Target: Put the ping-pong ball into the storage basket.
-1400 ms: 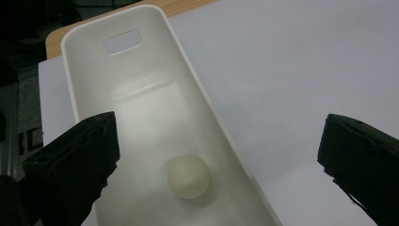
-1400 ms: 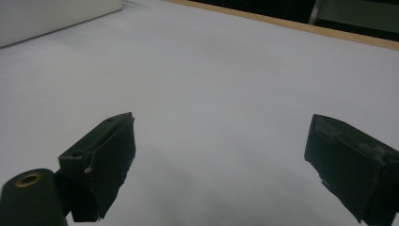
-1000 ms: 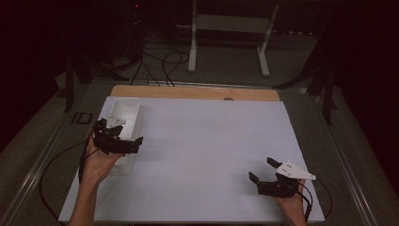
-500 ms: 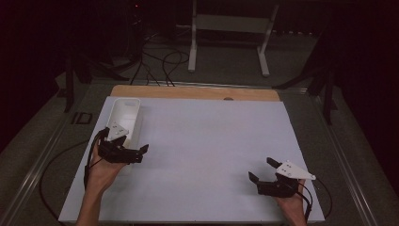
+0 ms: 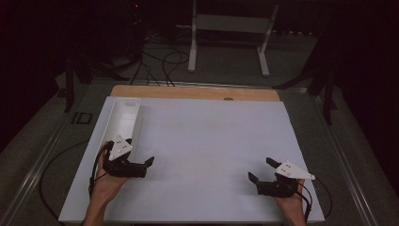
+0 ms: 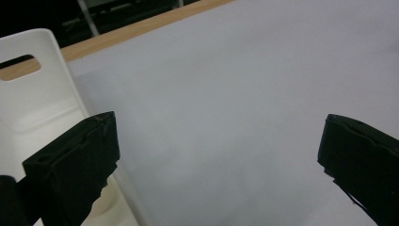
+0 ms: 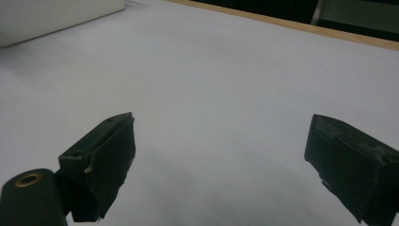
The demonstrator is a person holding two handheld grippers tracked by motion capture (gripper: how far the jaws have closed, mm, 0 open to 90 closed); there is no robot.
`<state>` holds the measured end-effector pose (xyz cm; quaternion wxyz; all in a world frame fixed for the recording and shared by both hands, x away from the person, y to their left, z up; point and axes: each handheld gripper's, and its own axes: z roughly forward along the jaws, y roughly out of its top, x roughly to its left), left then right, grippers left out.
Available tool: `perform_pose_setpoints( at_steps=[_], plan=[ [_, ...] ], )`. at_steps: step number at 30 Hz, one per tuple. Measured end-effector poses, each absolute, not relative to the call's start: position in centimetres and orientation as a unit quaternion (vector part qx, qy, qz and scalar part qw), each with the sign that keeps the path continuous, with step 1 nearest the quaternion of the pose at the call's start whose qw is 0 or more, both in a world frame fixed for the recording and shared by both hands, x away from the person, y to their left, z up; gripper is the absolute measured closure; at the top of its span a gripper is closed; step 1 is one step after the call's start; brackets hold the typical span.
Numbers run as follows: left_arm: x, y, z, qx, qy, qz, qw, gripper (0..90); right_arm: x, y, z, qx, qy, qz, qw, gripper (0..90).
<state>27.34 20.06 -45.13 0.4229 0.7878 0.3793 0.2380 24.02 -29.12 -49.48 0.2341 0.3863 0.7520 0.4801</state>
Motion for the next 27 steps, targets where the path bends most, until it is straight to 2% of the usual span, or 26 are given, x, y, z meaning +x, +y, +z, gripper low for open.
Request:
perform_pose_setpoints(
  at_steps=[12,27],
  plan=[
    [25.7,20.2,-46.8,0.773,0.355,0.254,0.460,0.0,24.2,-28.9,-49.5,0.381,0.753,0.483,0.232,8.7],
    [24.0,21.4,-47.6,0.742,0.361,0.282,0.489,0.1,24.2,-28.7,-49.2,0.367,0.747,0.497,0.245,8.7]
  ],
)
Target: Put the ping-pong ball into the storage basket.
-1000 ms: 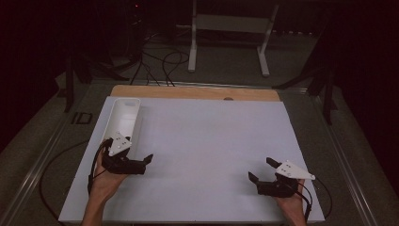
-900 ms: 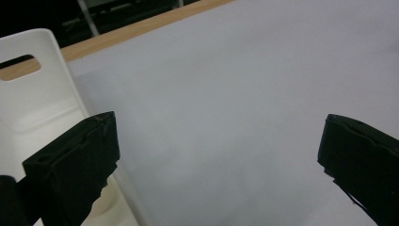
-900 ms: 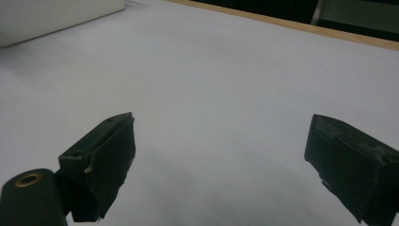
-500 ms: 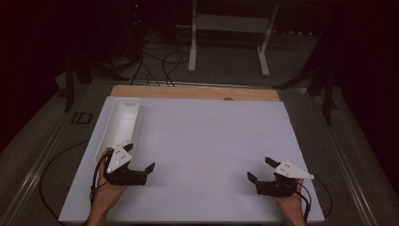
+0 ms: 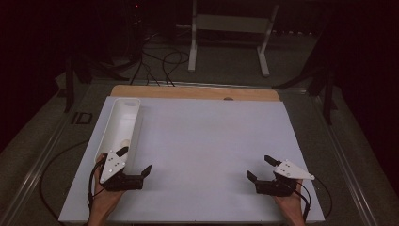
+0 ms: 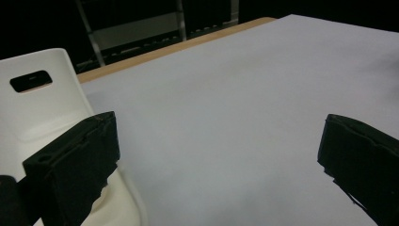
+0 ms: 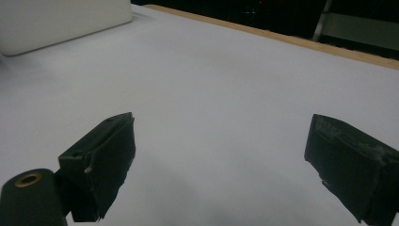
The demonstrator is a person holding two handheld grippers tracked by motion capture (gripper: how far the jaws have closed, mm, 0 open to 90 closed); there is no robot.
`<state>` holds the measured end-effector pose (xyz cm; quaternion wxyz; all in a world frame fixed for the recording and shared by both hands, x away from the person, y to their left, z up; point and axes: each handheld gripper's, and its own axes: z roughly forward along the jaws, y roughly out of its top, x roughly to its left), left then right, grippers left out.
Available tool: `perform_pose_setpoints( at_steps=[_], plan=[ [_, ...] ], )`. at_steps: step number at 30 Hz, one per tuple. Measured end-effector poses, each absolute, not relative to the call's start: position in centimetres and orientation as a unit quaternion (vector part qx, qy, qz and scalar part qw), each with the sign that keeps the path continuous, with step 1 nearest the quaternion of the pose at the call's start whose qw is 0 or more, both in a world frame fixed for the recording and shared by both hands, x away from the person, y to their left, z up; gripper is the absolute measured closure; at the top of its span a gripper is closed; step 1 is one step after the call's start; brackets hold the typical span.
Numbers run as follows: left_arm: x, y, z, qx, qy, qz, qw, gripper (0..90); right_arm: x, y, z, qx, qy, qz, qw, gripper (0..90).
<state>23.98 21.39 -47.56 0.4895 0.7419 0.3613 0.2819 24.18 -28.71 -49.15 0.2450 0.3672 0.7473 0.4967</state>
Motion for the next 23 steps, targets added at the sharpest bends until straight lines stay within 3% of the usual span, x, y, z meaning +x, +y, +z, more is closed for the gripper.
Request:
perform_pose_setpoints(
  at_steps=[23],
  plan=[
    [23.6,22.9,-48.2,0.724,0.381,0.287,0.499,0.1,24.0,-28.4,-49.0,0.359,0.745,0.504,0.249,8.7]
  ],
)
